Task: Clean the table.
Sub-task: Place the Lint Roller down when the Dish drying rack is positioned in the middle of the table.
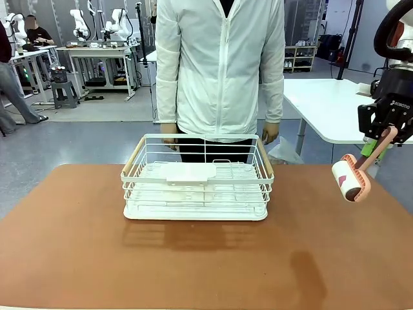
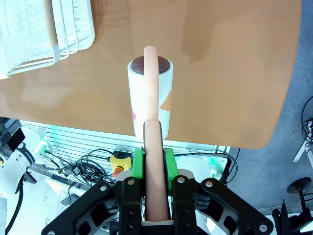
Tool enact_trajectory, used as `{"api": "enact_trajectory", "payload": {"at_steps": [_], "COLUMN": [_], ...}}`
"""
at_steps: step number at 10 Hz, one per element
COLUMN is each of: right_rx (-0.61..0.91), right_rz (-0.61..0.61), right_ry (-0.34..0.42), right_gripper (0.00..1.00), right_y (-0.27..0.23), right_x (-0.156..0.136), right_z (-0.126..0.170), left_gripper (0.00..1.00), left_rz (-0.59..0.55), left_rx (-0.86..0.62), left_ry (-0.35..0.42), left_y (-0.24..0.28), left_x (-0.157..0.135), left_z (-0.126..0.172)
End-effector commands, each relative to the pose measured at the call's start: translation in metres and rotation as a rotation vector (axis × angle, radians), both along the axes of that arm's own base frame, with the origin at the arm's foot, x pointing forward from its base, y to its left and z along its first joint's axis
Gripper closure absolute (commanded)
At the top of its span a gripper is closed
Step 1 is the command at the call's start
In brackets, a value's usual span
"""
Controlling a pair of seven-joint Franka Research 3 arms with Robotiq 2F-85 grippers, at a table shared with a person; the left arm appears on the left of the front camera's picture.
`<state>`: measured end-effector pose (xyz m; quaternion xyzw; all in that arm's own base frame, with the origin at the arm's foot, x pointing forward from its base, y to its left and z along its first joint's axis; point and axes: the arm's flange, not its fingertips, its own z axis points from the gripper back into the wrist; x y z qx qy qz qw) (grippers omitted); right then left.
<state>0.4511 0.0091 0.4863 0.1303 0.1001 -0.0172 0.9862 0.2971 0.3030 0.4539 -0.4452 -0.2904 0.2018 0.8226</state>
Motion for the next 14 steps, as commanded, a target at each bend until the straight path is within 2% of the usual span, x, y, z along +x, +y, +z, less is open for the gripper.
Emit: {"api": "enact_trajectory", "payload": {"at_steps": [1, 3, 5, 6, 7, 8, 9, 10, 11, 12, 13, 14], "right_rx": [0.004, 0.0, -0.037, -0.068, -0.089, -0.107, -0.127, -0.132, -0.093, -0.087, -0.079, -0.072], "right_rz": [0.01, 0.0, -0.086, -0.243, -0.457, -0.8, -1.071, -1.266, -1.385, -1.424, -1.503, -1.522], "right_ry": [-0.01, 0.0, 0.008, 0.051, 0.158, 0.254, 0.259, 0.196, 0.074, 0.065, 0.014, -0.009], "right_gripper": [0.79, 0.79, 0.79, 0.79, 0.79, 0.79, 0.79, 0.79, 0.79, 0.79, 0.79, 0.79], "right_y": [0.001, 0.0, 0.007, 0.016, 0.029, 0.043, 0.05, 0.053, 0.05, 0.052, 0.047, 0.044], "right_x": [-0.002, 0.0, 0.002, 0.005, 0.012, 0.029, 0.048, 0.063, 0.074, 0.082, 0.089, 0.092], "right_z": [0.005, 0.0, 0.006, 0.01, 0.016, 0.019, 0.014, 0.005, -0.01, -0.033, -0.052, -0.066], "left_gripper": [0.0, 0.0, 0.0, 0.0, 0.0, 0.0, 0.0, 0.0, 0.0, 0.0, 0.0, 0.0], "left_rz": [-0.008, -0.008, -0.008, -0.008, -0.008, -0.008, -0.008, -0.008, -0.008, -0.008, -0.008, -0.008], "left_rx": [-0.008, -0.008, -0.008, -0.008, -0.008, -0.008, -0.008, -0.008, -0.008, -0.008, -0.008, -0.008], "left_ry": [-0.028, -0.028, -0.028, -0.028, -0.028, -0.028, -0.028, -0.028, -0.028, -0.028, -0.028, -0.028], "left_y": [0.002, 0.002, 0.002, 0.002, 0.002, 0.002, 0.002, 0.002, 0.002, 0.002, 0.002, 0.002], "left_x": [-0.002, -0.002, -0.002, -0.002, -0.002, -0.002, -0.002, -0.002, -0.002, -0.002, -0.002, -0.002], "left_z": [0.001, 0.001, 0.001, 0.001, 0.001, 0.001, 0.001, 0.001, 0.001, 0.001, 0.001, 0.001]}}
